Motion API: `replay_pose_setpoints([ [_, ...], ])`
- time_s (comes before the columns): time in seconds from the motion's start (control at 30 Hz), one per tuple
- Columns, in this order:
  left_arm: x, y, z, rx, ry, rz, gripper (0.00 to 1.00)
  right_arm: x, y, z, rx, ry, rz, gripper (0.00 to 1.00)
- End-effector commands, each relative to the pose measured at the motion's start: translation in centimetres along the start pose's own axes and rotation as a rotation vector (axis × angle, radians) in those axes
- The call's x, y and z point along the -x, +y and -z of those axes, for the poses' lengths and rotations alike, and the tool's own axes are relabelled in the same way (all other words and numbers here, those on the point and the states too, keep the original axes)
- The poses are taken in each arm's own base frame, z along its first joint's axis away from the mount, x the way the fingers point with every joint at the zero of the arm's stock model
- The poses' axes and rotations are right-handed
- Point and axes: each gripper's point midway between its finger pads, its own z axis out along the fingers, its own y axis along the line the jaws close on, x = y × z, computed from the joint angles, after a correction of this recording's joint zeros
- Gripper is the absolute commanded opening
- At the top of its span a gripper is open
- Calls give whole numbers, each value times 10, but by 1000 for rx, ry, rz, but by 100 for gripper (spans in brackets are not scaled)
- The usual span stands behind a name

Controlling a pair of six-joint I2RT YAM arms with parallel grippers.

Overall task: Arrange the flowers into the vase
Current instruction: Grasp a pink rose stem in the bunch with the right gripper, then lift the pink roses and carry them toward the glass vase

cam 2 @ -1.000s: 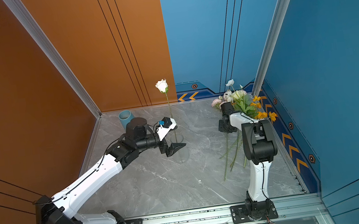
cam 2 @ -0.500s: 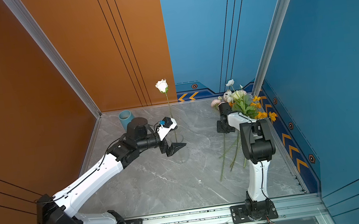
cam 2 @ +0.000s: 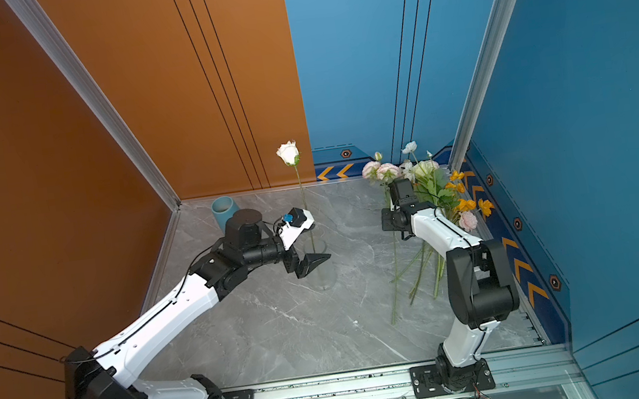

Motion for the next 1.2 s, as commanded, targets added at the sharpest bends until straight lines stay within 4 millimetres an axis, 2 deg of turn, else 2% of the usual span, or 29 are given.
replay_pose_setpoints([
  [0.0, 16, 9, 24, 35, -37, -43, 98, 29, 16, 27, 85, -155, -52, 0],
  [0.17, 24, 24, 60, 3, -114, -51, 98, 78, 29, 83, 123, -374, -78, 0],
  [0.27, 30, 35, 79, -34, -160, -14, 98, 111, 47, 132, 151, -536, -53, 0],
  [0.4, 24, 52, 86, -7, -158, 15, 98, 148, 78, 204, 191, -747, 13, 0],
  [0.57, 20, 65, 90, 6, -157, 48, 98, 179, 109, 287, 242, -946, 70, 0],
  [0.63, 20, 67, 92, 17, -157, 48, 98, 186, 119, 319, 273, -1011, 78, 0],
  [0.73, 16, 73, 94, 35, -151, 51, 98, 192, 135, 357, 334, -1088, 85, 0],
  [0.83, 10, 82, 95, 49, -144, 69, 98, 190, 153, 381, 402, -1125, 92, 0],
  [0.9, 8, 85, 95, 44, -143, 84, 98, 187, 164, 389, 440, -1122, 100, 0],
  [1.0, 11, 86, 97, 43, -150, 86, 98, 176, 181, 388, 494, -1106, 110, 0],
  [1.17, 16, 81, 102, 47, -161, 66, 98, 157, 205, 372, 524, -1106, 137, 0],
])
